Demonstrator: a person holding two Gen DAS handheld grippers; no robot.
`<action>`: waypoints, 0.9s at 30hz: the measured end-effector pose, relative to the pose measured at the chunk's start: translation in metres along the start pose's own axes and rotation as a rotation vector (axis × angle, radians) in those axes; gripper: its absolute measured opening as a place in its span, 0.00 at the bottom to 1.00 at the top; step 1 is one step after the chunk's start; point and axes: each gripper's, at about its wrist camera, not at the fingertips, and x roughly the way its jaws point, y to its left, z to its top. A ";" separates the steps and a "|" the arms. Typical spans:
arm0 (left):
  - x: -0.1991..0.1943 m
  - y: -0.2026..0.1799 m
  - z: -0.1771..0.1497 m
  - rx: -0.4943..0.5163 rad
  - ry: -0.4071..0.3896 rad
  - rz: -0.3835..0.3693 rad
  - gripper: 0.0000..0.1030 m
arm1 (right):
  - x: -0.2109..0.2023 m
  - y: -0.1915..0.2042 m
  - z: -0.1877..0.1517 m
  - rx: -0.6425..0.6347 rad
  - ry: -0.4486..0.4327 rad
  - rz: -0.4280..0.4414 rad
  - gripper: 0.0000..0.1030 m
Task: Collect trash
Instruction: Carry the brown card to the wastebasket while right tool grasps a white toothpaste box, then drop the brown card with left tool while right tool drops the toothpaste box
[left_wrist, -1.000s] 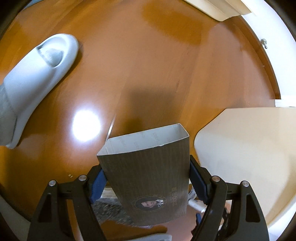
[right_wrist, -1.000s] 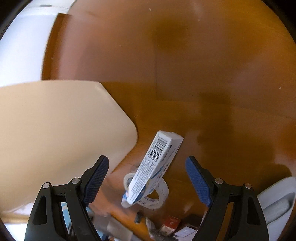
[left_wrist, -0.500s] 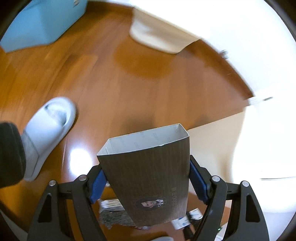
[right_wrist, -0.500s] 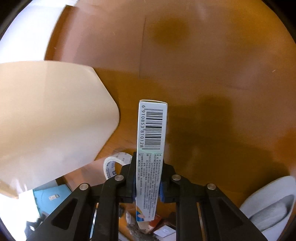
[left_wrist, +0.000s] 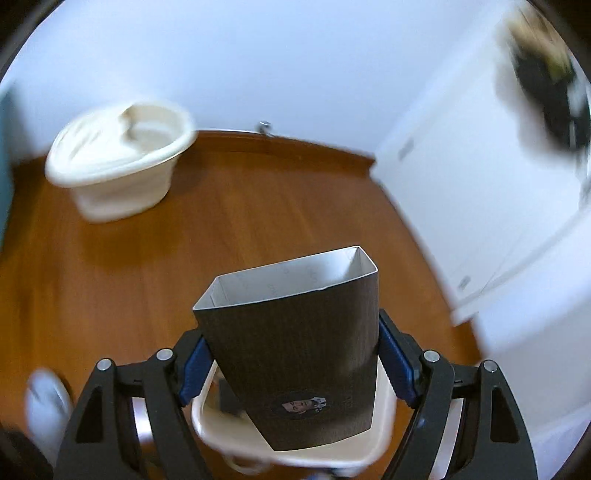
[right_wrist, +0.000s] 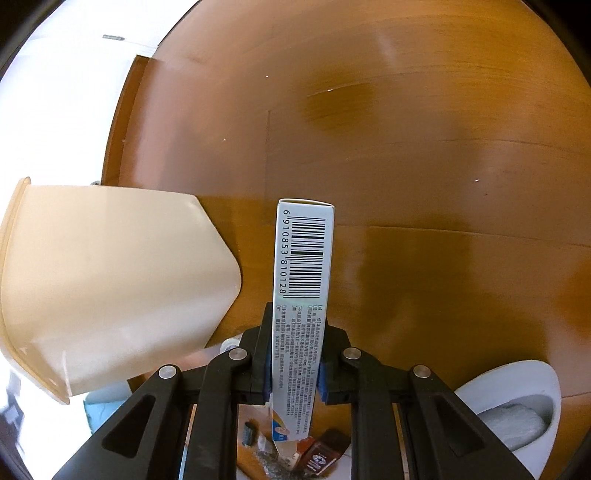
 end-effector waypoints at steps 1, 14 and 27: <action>0.026 -0.013 0.001 0.069 0.048 0.027 0.76 | -0.002 -0.008 0.003 -0.001 0.002 0.003 0.18; 0.131 -0.023 -0.022 0.232 0.256 0.205 0.77 | 0.003 -0.007 0.008 0.030 0.010 -0.006 0.18; 0.053 -0.004 -0.040 0.168 0.141 0.146 0.77 | -0.029 0.026 0.024 -0.118 -0.129 -0.032 0.18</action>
